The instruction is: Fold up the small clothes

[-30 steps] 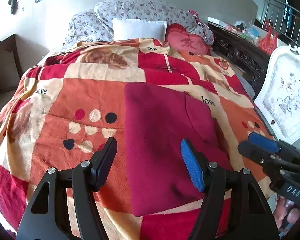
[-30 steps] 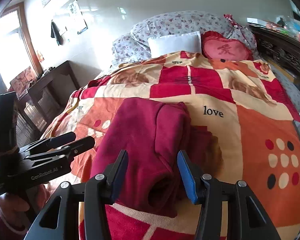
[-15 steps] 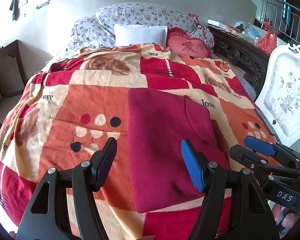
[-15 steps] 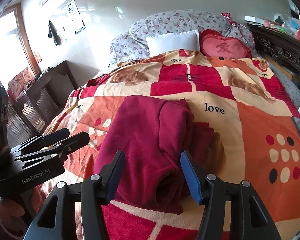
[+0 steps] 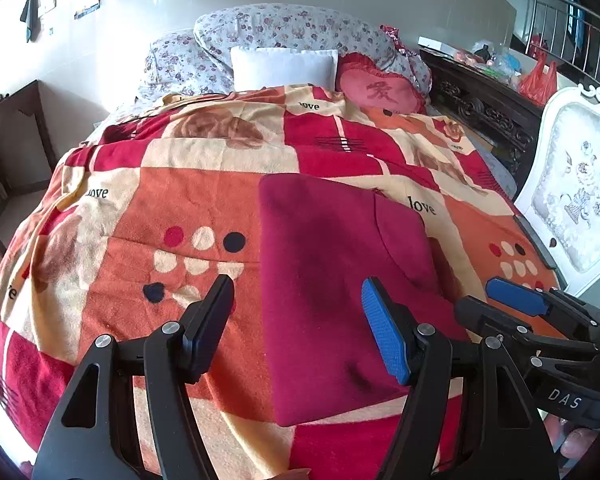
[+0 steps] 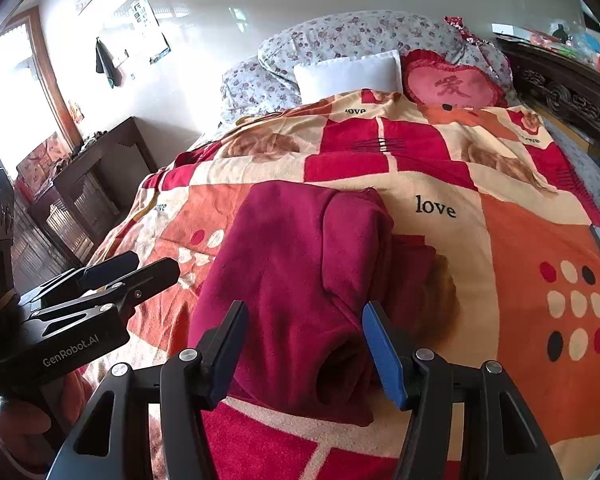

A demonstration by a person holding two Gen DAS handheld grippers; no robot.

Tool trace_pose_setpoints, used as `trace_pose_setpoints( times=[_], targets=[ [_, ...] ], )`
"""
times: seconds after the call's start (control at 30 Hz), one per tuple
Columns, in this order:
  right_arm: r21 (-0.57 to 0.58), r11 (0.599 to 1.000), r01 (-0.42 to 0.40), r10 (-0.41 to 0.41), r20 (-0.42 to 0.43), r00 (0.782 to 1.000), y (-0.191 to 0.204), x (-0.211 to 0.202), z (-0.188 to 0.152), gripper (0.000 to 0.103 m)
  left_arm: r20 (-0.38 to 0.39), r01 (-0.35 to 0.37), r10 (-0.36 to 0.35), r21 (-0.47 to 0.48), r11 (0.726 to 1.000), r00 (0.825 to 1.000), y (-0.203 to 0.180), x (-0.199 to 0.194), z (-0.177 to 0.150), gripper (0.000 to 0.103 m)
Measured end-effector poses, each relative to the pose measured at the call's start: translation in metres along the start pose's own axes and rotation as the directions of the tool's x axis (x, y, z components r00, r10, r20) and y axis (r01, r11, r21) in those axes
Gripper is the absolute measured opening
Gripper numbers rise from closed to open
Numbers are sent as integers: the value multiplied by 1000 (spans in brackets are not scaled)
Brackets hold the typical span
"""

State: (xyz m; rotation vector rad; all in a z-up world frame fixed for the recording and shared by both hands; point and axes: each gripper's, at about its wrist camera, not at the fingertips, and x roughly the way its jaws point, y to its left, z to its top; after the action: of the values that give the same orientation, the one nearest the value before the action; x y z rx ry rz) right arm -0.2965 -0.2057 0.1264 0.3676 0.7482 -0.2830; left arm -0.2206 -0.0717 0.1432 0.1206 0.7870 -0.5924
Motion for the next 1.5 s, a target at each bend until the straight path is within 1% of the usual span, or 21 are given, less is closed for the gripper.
trace_pose_setpoints(
  times=[0.63,1.13,1.5],
  targets=[
    [11,1000,-12,12,-24,1000,-2,8,-1,57,-15,3,-3,3,1000,1000,4,7,-2,67],
    [11,1000,-13,13,-22,1000,-1,9,0,57,-23,2,-2,9,1000,1000,3,12,-3,67],
    [13,1000,-19,20,-44,999,-3,19,1,57,-37,8,-8,7,1000,999,2,17,-1,67]
  ],
)
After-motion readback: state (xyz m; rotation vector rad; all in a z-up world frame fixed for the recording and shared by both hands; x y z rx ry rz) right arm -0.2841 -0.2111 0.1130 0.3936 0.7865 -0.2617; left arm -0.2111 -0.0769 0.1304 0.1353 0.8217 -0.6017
